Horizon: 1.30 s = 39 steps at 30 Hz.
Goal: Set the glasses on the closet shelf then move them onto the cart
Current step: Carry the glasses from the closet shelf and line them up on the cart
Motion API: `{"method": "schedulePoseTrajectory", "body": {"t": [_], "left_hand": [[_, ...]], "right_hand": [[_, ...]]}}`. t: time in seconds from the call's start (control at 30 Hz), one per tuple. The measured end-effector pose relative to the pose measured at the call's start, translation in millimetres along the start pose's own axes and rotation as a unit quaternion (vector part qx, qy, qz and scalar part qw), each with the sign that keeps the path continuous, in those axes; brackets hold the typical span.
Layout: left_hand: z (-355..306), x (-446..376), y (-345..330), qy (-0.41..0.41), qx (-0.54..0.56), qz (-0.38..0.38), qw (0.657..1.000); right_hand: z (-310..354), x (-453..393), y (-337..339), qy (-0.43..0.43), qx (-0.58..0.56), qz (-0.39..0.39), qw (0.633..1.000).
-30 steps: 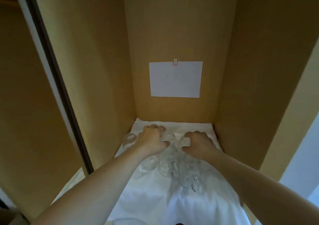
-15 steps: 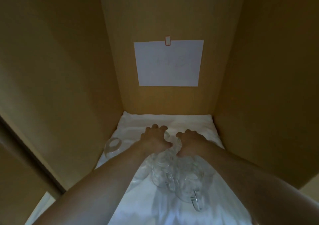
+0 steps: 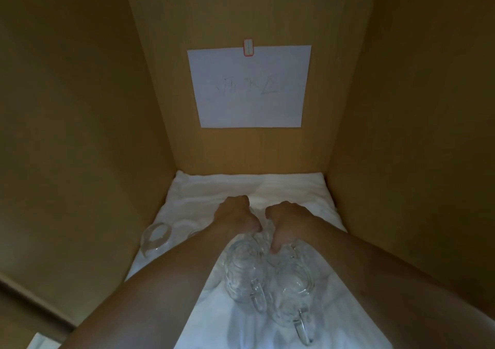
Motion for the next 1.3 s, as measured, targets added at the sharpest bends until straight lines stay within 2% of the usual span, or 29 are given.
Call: {"method": "schedulePoseTrajectory", "body": {"t": [0.27,0.43,0.5,0.57,0.63,0.7,0.87,0.93,1.03,1.1,1.17,1.23,1.3], "left_hand": [[3.8,8.5,27.9,-0.016,0.045,-0.077,0.996],[-2.5,31.2,73.0,-0.044,0.088,-0.162,0.982],[-4.5,46.4,92.1,-0.04,0.146,-0.199,0.968],[-5.4,66.2,110.7,-0.017,0.246,-0.226,0.943],[-4.1,84.2,124.3,-0.005,0.345,-0.242,0.907],[-0.3,101.6,133.0,-0.025,0.436,-0.246,0.865],[7.2,138.3,149.4,-0.087,0.622,-0.205,0.751],[10.0,152.5,154.4,-0.096,0.677,-0.158,0.712],[16.3,177.1,158.5,-0.114,0.73,-0.07,0.671],[17.7,192.4,157.6,-0.133,0.752,-0.037,0.644],[19.7,208.5,155.0,-0.155,0.781,-0.009,0.606],[21.4,222.3,151.7,-0.175,0.801,0.005,0.572],[22.5,231.2,150.2,-0.189,0.805,0.01,0.562]], "right_hand": [[-0.1,14.0,15.0,0.009,-0.094,-0.053,0.994],[11.7,42.9,41.8,0.001,-0.157,-0.162,0.974],[16.0,57.6,53.7,-0.007,-0.215,-0.208,0.954],[19.1,71.9,61.0,-0.014,-0.317,-0.26,0.912],[16.8,81.2,64.1,-0.019,-0.43,-0.312,0.847],[22.7,105.6,67.6,-0.015,-0.536,-0.33,0.776],[36.1,150.9,66.2,0.057,-0.736,-0.285,0.611],[45.3,165.0,61.5,0.101,-0.799,-0.237,0.543],[59.3,187.5,50.9,0.166,-0.868,-0.2,0.424],[66.8,195.0,45.0,0.182,-0.886,-0.189,0.382],[75.5,203.0,41.2,0.164,-0.897,-0.196,0.362],[82.0,210.3,37.9,0.144,-0.897,-0.214,0.361],[87.9,217.5,34.7,0.137,-0.892,-0.223,0.368]]}}
Point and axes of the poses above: each hand's wrist, its own x-axis away from the middle knuckle, its own y-axis out of the back of the hand, z = x × y, the point moved 1 cm from there along -x, towards the middle knuckle, and after that the axes turned 5 degrees about z, right-handed, at the moved point
